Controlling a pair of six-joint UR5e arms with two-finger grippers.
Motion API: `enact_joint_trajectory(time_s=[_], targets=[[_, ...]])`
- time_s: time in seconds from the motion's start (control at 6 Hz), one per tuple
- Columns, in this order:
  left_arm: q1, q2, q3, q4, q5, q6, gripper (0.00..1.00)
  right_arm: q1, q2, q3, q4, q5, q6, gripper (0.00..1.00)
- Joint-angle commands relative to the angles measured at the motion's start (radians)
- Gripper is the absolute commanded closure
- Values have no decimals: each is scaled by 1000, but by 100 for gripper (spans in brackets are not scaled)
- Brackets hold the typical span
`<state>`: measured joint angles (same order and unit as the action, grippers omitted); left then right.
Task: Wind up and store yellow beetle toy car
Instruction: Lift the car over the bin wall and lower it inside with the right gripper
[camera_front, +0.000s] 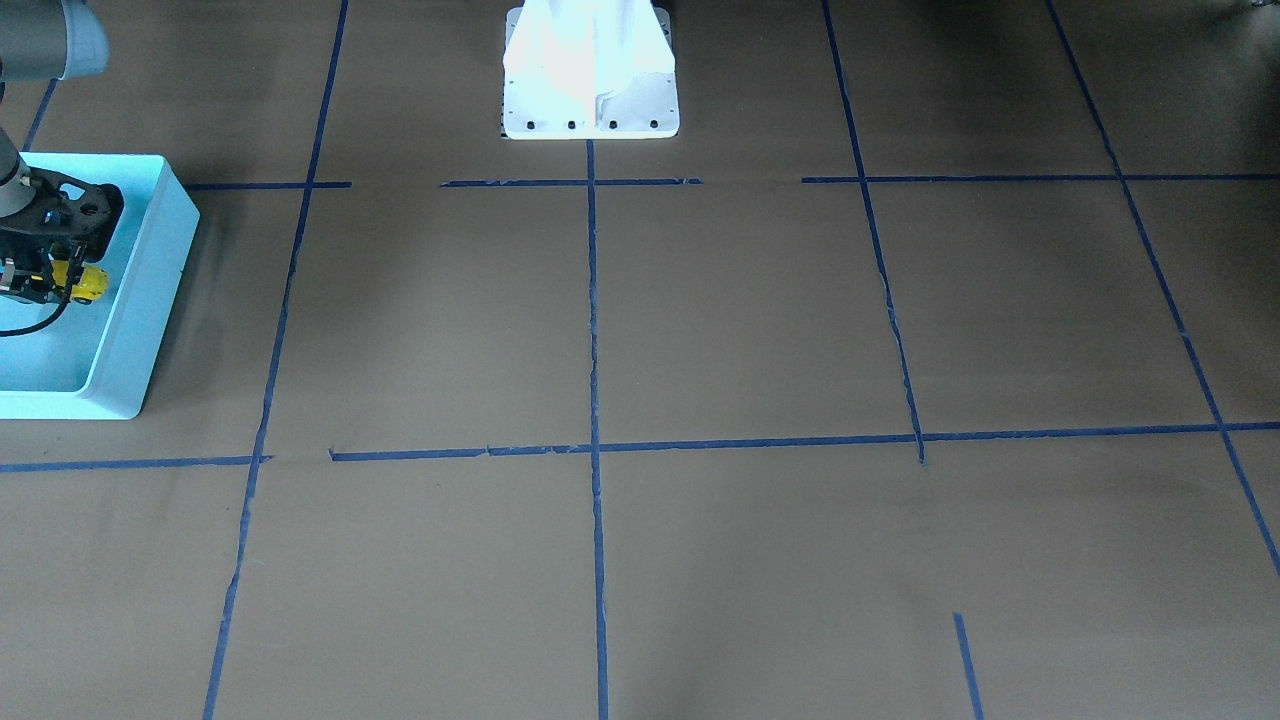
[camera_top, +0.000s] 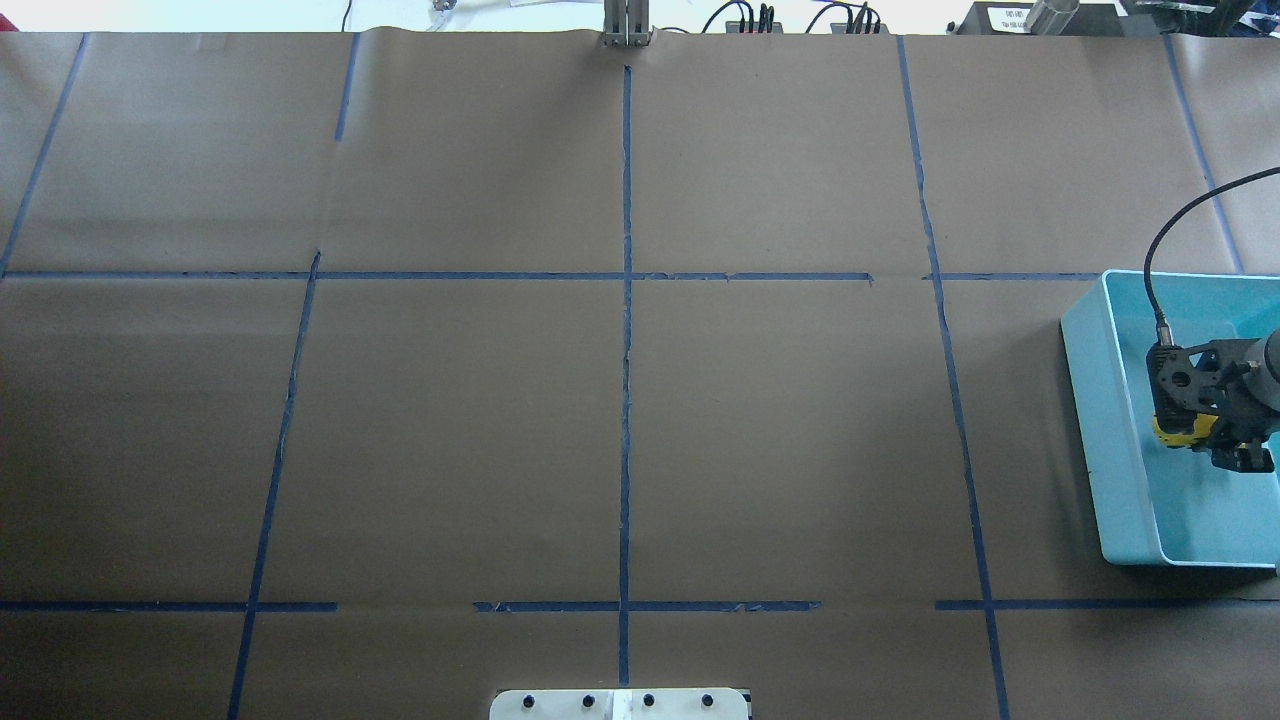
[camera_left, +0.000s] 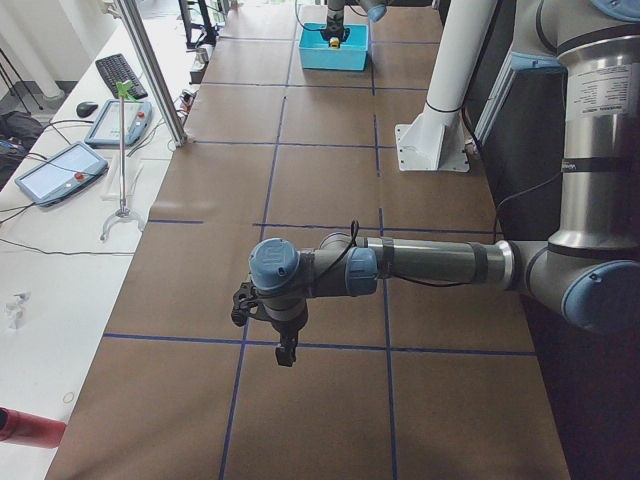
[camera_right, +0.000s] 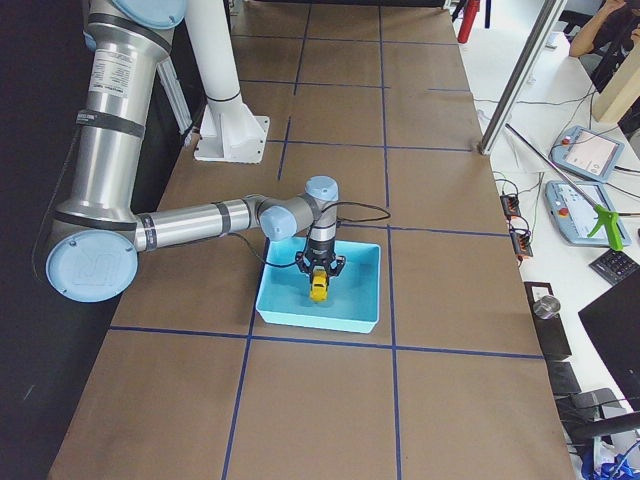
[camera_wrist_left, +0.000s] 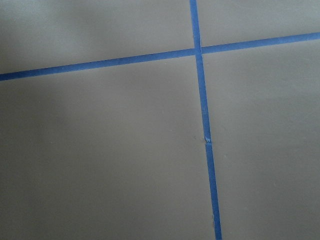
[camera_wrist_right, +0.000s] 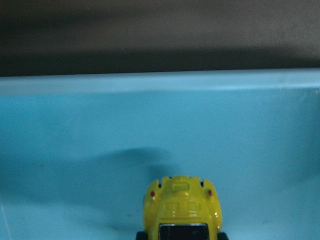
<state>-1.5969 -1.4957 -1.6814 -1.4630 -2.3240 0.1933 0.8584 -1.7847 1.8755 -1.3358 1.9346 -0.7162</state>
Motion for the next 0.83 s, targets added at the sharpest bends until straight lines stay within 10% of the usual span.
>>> enact_joint_trajectory(time_s=[0.0, 0.67], targets=[[0, 0, -3, 1, -1, 0, 0, -7, 7, -38, 4, 0, 1, 98], [0, -1, -4, 1, -2, -2, 0, -19, 44, -79, 7, -3, 3, 80]])
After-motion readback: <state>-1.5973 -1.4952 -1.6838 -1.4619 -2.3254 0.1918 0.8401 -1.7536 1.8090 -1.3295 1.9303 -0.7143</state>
